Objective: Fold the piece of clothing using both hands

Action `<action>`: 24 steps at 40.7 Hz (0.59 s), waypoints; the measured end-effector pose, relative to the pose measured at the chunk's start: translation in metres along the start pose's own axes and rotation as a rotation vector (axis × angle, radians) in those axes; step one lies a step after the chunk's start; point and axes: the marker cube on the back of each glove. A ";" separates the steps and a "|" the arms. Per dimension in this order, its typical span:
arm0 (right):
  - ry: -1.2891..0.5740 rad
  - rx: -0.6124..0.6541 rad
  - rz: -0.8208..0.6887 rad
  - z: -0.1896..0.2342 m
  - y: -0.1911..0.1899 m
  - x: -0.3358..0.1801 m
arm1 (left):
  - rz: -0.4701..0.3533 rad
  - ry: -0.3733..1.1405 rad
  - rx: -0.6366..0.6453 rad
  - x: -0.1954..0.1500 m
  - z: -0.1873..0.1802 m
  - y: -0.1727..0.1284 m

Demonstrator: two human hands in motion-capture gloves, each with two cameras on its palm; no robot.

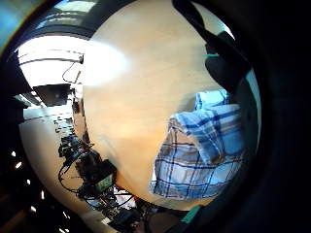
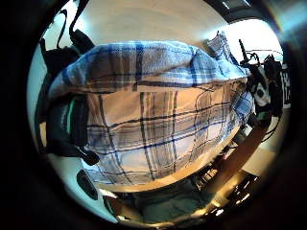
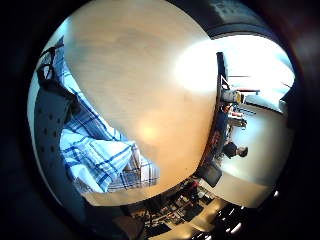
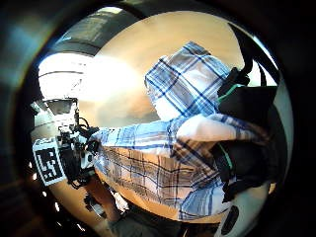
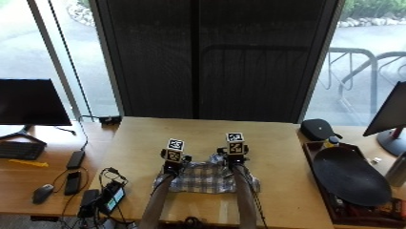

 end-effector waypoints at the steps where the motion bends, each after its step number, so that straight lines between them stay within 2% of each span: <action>1: -0.015 -0.002 -0.008 0.000 0.002 -0.001 | -0.006 0.005 -0.024 -0.001 0.000 0.005; 3: -0.060 0.015 -0.037 -0.001 0.007 -0.004 | -0.030 0.000 -0.012 -0.005 -0.002 0.009; 5: -0.049 0.060 0.009 -0.006 0.015 0.002 | -0.049 0.003 0.029 -0.010 -0.005 0.013; 8: -0.036 0.202 0.098 -0.014 0.025 0.018 | -0.061 0.041 0.077 -0.013 -0.011 0.026; 11: -0.128 0.328 0.136 -0.005 0.040 0.035 | -0.068 0.062 0.245 -0.021 -0.017 0.030; 16: -0.244 0.413 0.209 0.009 0.090 0.064 | -0.052 0.079 0.487 -0.022 0.001 0.019; 18: -0.269 0.417 0.251 0.017 0.111 0.078 | -0.037 0.080 0.473 -0.017 0.012 0.025; 21: -0.311 0.398 0.304 0.027 0.133 0.094 | -0.005 0.109 0.338 -0.003 0.031 0.045; 24: -0.336 0.338 0.351 0.036 0.148 0.103 | 0.009 0.092 0.301 0.004 0.033 0.054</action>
